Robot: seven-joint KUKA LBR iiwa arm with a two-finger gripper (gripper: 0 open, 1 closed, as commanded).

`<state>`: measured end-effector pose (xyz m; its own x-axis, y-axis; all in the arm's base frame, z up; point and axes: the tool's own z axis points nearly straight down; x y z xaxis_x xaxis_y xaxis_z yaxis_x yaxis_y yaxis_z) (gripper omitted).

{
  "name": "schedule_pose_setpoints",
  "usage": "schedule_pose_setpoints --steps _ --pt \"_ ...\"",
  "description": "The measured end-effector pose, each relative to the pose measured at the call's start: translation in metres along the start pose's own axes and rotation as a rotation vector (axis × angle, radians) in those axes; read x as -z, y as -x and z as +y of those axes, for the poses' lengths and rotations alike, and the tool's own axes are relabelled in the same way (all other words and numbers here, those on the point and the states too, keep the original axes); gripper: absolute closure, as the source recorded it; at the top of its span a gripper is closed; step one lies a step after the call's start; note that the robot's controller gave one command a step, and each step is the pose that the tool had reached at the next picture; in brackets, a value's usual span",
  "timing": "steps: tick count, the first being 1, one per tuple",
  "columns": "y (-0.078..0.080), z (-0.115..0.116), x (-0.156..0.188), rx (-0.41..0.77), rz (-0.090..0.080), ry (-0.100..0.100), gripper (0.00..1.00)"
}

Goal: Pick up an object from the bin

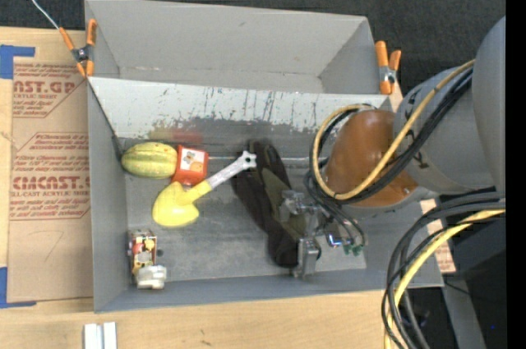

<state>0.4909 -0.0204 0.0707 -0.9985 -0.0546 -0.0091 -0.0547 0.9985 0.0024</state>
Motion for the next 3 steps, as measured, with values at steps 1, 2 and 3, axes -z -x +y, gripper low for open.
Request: schedule_pose_setpoints --steps 1,2,3 --pt "-0.005 0.038 -0.001 -0.385 0.003 -0.001 0.0" --pt "0.001 0.0 0.0 -0.001 -0.002 0.0 1.0" --pt "0.001 0.0 0.0 -0.001 -0.002 0.0 1.0"
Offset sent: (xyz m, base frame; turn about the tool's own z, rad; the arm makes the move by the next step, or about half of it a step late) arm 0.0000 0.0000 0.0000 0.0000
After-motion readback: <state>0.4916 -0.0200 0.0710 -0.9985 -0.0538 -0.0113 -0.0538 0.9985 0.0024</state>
